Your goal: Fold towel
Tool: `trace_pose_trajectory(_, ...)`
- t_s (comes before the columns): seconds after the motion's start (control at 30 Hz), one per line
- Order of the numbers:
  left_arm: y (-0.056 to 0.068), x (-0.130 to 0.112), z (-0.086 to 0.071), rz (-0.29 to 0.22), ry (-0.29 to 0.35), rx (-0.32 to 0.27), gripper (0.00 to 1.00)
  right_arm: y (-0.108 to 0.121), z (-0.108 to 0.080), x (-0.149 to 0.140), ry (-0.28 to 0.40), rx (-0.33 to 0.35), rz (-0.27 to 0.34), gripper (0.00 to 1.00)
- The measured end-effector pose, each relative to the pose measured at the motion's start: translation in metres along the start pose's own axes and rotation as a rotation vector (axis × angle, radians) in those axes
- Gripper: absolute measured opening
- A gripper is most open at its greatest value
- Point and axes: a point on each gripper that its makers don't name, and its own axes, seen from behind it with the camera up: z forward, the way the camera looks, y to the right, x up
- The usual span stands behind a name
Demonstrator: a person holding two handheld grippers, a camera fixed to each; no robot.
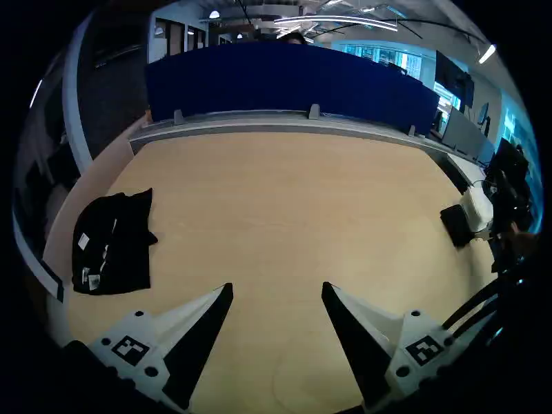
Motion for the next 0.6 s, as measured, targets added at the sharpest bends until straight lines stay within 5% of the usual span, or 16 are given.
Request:
trace_pose_trajectory(0.43,-0.0012,0.0010,0.0009,0.000,0.001,0.000,0.95,0.0009,-0.0016,-0.0007,0.002,-0.006,0.008,0.05)
trace_pose_trajectory(0.6,-0.0022,0.0023,0.0010,0.002,0.003,0.000,0.96,0.0043,-0.0042,-0.0019,0.000,-0.024,-0.003,0.18)
